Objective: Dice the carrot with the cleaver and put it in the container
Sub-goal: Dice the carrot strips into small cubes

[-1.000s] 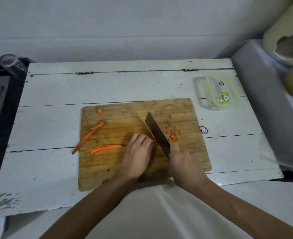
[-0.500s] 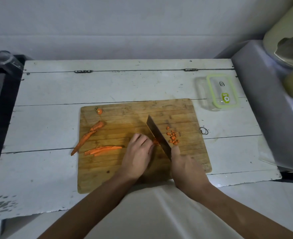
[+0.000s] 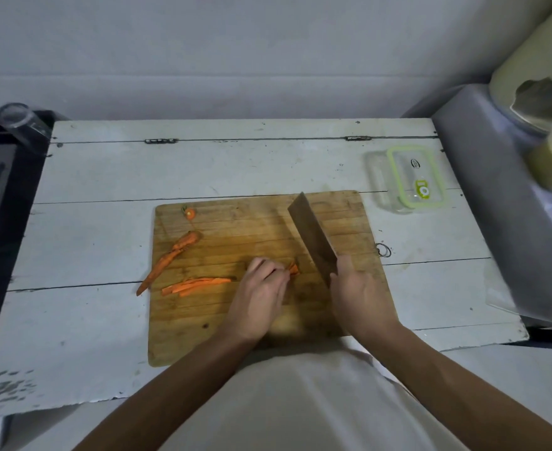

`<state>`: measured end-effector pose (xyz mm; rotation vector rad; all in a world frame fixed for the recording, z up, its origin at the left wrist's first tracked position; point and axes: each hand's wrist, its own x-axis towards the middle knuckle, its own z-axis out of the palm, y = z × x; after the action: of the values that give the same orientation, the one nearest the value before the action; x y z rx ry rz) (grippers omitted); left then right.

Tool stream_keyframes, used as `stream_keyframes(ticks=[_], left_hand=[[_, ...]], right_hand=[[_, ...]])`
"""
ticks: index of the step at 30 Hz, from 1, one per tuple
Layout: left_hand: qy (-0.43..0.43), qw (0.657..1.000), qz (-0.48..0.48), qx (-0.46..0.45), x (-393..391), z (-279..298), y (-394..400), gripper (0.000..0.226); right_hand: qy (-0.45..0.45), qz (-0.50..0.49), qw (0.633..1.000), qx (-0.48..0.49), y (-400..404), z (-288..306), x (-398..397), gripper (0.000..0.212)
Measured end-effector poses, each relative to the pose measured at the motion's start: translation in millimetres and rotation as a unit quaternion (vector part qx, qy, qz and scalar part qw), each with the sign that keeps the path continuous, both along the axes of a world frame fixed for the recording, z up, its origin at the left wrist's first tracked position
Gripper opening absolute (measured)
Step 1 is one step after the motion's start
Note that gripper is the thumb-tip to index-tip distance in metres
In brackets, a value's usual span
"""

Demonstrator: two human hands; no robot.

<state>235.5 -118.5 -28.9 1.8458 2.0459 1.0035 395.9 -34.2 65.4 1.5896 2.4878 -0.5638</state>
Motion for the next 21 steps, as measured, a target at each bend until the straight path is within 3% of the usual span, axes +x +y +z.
stream_keyframes(ticks=[8,13,21], left_hand=[[0.011,0.999,0.011,-0.027,-0.5,-0.2,1.6,0.011],[0.007,1.000,0.012,-0.024,1.0,1.6,1.5,0.011],[0.046,0.998,-0.023,-0.041,-2.6,6.3,0.3,0.022]], right_hand=[[-0.039,0.062,0.997,0.009,-22.7,0.4,-5.3,0.007],[-0.063,0.075,0.995,-0.001,-29.3,-4.0,-0.4,0.022],[-0.037,0.089,0.995,0.015,-23.4,-6.4,-29.2,0.015]])
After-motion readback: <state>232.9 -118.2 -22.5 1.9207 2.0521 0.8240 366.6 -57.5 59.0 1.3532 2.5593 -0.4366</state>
